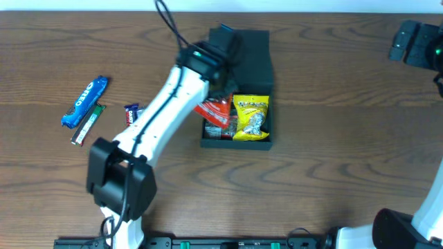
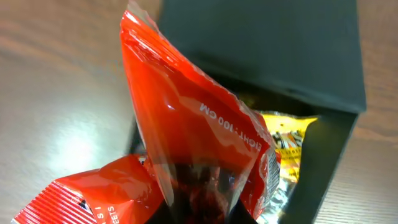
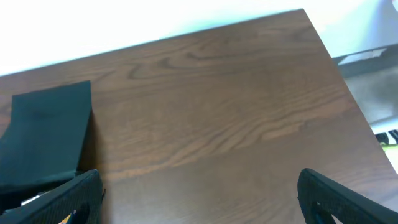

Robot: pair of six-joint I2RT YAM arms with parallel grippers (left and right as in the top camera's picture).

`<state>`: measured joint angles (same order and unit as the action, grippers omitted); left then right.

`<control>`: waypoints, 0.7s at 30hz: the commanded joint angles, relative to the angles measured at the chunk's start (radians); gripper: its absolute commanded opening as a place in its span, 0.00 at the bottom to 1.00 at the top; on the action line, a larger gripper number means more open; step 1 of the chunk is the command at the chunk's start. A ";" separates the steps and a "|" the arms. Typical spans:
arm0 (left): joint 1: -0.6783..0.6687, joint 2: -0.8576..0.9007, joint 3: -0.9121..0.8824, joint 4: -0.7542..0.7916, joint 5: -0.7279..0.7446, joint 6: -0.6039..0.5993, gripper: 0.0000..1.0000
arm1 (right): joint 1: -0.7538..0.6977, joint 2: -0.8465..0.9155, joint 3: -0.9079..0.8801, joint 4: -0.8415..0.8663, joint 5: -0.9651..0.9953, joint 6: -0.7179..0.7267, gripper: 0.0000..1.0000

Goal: Pack container
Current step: 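Carry the red Hacks bag into the green box and release it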

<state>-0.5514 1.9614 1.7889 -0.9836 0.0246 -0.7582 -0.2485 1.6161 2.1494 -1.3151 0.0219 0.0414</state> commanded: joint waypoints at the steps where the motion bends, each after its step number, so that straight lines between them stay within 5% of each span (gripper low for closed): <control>1: -0.008 0.048 0.008 -0.006 0.024 -0.159 0.06 | -0.015 -0.014 -0.004 -0.002 0.003 0.013 0.99; 21: -0.020 0.157 0.008 -0.056 0.055 -0.169 0.06 | -0.015 -0.014 -0.004 -0.009 -0.004 0.014 0.99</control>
<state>-0.5743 2.0968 1.7889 -1.0271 0.0834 -0.9314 -0.2539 1.6161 2.1494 -1.3205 0.0212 0.0414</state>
